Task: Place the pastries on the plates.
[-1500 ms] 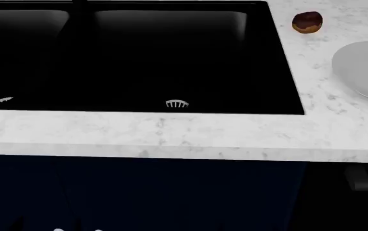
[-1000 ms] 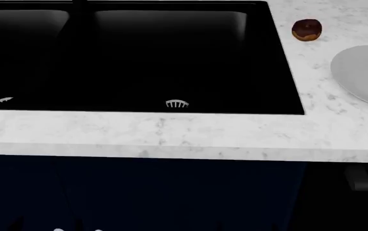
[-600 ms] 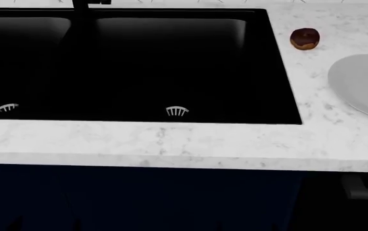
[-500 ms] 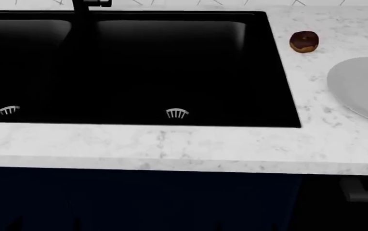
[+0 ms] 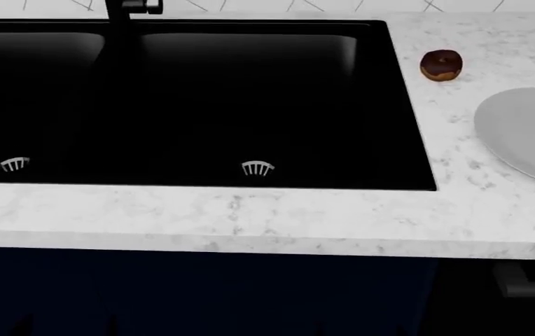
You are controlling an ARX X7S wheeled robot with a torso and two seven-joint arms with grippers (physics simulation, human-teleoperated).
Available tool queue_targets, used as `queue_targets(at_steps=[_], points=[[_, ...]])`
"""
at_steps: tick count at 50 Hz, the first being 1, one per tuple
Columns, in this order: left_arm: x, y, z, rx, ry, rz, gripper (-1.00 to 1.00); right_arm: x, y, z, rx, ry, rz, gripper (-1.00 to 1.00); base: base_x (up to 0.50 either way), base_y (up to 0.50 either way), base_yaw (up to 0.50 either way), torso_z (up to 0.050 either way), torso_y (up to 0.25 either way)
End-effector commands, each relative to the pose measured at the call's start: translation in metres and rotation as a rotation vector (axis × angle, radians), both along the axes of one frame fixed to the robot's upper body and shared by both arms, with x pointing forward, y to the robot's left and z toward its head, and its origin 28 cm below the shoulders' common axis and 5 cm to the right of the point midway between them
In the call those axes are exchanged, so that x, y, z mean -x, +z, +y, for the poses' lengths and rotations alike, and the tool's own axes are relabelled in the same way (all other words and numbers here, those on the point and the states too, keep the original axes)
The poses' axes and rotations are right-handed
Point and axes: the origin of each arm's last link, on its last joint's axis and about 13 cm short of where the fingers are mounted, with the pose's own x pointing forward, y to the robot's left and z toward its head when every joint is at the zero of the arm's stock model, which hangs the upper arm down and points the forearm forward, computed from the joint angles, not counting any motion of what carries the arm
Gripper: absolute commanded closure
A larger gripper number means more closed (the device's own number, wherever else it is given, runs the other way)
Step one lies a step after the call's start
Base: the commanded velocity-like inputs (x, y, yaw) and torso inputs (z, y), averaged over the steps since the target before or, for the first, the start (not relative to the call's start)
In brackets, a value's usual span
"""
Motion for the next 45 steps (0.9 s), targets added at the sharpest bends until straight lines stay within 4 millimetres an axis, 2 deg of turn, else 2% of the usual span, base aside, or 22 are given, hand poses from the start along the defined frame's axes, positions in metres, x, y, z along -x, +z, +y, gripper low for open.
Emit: queue_targets(at_steps=[1, 3, 5, 6, 7, 8, 10, 13, 20, 25, 35, 45], points=[[-0.018, 0.020, 0.004, 0.094, 0.046, 0.034, -1.00, -0.015, 0.013, -0.003, 0.046, 0.021, 0.000, -1.00, 0.00, 0.00, 0.00, 0.000, 0.000], [-0.021, 0.042, 0.009, 0.106, 0.027, 0.014, -1.00, -0.019, 0.036, -0.009, 0.039, 0.018, 0.004, -1.00, 0.00, 0.00, 0.00, 0.000, 0.000], [-0.023, 0.083, 0.017, 0.110, 0.003, -0.036, -1.00, -0.019, 0.079, -0.019, 0.060, 0.008, -0.032, -1.00, 0.00, 0.00, 0.00, 0.000, 0.000], [-0.021, 0.099, 0.021, 0.117, -0.004, -0.038, -1.00, -0.017, 0.096, -0.023, 0.067, 0.008, -0.037, -1.00, 0.00, 0.00, 0.00, 0.000, 0.000], [-0.016, 0.124, 0.027, 0.120, -0.019, -0.062, -1.00, -0.012, 0.121, -0.029, 0.115, -0.002, -0.069, -1.00, 0.00, 0.00, 0.00, 0.000, 0.000], [-0.013, 0.131, 0.029, 0.116, -0.022, -0.065, -1.00, -0.009, 0.132, -0.032, 0.124, 0.002, -0.087, -1.00, 0.00, 0.00, 0.00, 0.000, 0.000], [-0.008, 0.147, 0.036, -0.014, 0.004, -0.153, -1.00, 0.000, 0.153, -0.038, 0.152, -0.001, -0.106, -1.00, 0.00, 0.00, 0.00, 0.000, 0.000], [-0.005, 0.164, 0.040, -0.014, 0.002, -0.168, -1.00, 0.012, 0.175, -0.044, 0.175, -0.013, -0.135, -1.00, 0.00, 0.00, 0.00, 0.000, 0.000], [0.007, 0.182, 0.043, -0.011, 0.012, -0.188, -1.00, 0.022, 0.194, -0.047, 0.170, -0.014, -0.169, -1.00, 0.00, 0.00, 0.00, 0.000, 0.000], [0.012, 0.185, 0.044, 0.000, 0.031, -0.194, -1.00, 0.024, 0.196, -0.048, 0.149, -0.010, -0.170, -1.00, 0.00, -0.05, 0.00, 0.000, 0.000], [0.020, 0.187, 0.043, -0.006, 0.030, -0.196, -1.00, 0.027, 0.195, -0.050, 0.170, -0.021, -0.170, -1.00, 0.00, -0.50, 0.00, 0.000, 0.000], [0.020, 0.188, 0.047, 0.020, 0.039, -0.178, -1.00, 0.030, 0.195, -0.049, 0.165, -0.029, -0.171, -1.00, 0.00, -0.50, 0.00, 0.000, 0.000]])
